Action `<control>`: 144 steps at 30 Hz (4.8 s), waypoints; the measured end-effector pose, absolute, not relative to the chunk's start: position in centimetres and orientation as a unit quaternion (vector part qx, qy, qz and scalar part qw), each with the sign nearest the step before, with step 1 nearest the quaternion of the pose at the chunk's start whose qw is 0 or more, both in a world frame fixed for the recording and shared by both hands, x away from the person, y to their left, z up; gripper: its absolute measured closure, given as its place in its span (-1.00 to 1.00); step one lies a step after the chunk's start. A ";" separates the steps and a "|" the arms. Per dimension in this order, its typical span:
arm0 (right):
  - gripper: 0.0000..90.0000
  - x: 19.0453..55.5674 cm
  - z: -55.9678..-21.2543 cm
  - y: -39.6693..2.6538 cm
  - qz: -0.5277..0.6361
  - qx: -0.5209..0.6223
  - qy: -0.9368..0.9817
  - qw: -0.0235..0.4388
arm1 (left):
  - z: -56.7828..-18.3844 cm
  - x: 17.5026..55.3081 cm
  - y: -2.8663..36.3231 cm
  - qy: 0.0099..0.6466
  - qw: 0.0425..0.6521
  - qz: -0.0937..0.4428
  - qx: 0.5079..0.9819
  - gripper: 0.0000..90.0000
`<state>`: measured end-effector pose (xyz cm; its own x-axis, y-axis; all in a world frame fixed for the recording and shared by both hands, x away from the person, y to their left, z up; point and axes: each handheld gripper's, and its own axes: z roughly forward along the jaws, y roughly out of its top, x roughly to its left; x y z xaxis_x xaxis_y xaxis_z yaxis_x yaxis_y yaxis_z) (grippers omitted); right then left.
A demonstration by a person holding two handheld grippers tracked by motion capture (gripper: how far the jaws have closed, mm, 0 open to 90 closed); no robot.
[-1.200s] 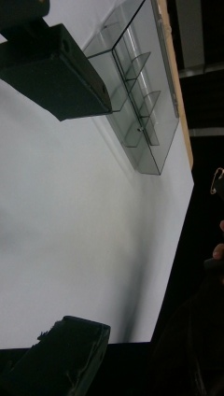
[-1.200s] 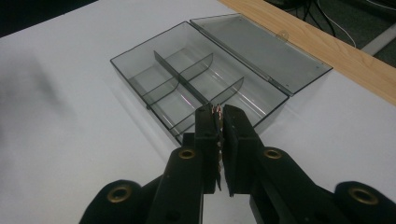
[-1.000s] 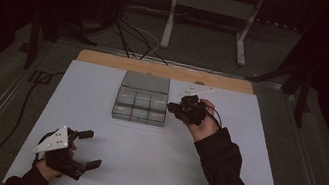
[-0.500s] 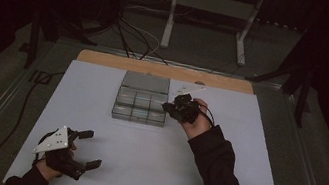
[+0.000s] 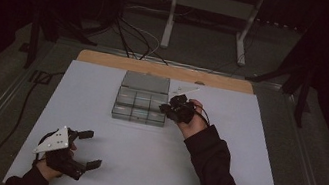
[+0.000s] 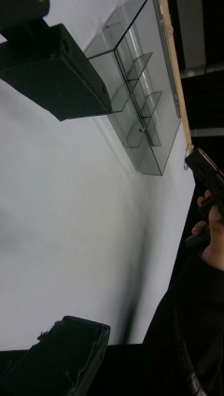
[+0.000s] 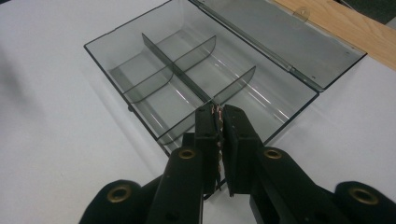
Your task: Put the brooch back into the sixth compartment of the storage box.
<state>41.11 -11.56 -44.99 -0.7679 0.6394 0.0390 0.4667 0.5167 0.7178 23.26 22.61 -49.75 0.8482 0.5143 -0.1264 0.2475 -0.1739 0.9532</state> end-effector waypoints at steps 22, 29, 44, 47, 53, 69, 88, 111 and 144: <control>0.88 42.4 -46.8 -10.2 0.346 0.328 0.873 0.102 | -49.7 23.3 22.7 0.251 0.594 0.114 0.756 -0.97; 0.88 42.7 -46.8 -10.2 0.336 0.325 0.878 0.099 | -49.7 23.3 22.7 0.251 0.593 0.113 0.757 -0.97; 0.35 43.2 -47.7 -10.0 0.326 0.336 0.880 0.085 | -49.7 23.2 22.8 0.251 0.594 0.113 0.756 -0.97; 0.06 43.0 -47.5 -9.9 0.335 0.339 0.875 0.085 | -49.7 23.2 22.8 0.250 0.594 0.113 0.756 -0.97; -0.56 42.4 -46.8 -9.9 0.351 0.337 0.868 0.101 | -49.7 23.2 22.8 0.251 0.594 0.112 0.756 -0.97; -1.00 41.1 -44.8 -10.7 0.383 0.298 0.873 0.044 | -49.7 23.4 22.7 0.254 0.594 0.112 0.755 -0.97; -1.00 39.1 -42.7 -12.4 0.421 0.287 0.860 0.030 | -49.7 23.5 22.6 0.249 0.597 0.109 0.755 -0.97; -1.00 33.8 -43.0 -20.4 0.456 0.318 0.830 0.050 | -49.7 23.6 22.6 0.249 0.597 0.108 0.755 -0.97; -1.00 26.8 -48.3 -29.3 0.485 0.356 0.796 0.069 | -49.7 23.7 22.3 0.248 0.592 0.108 0.759 -0.97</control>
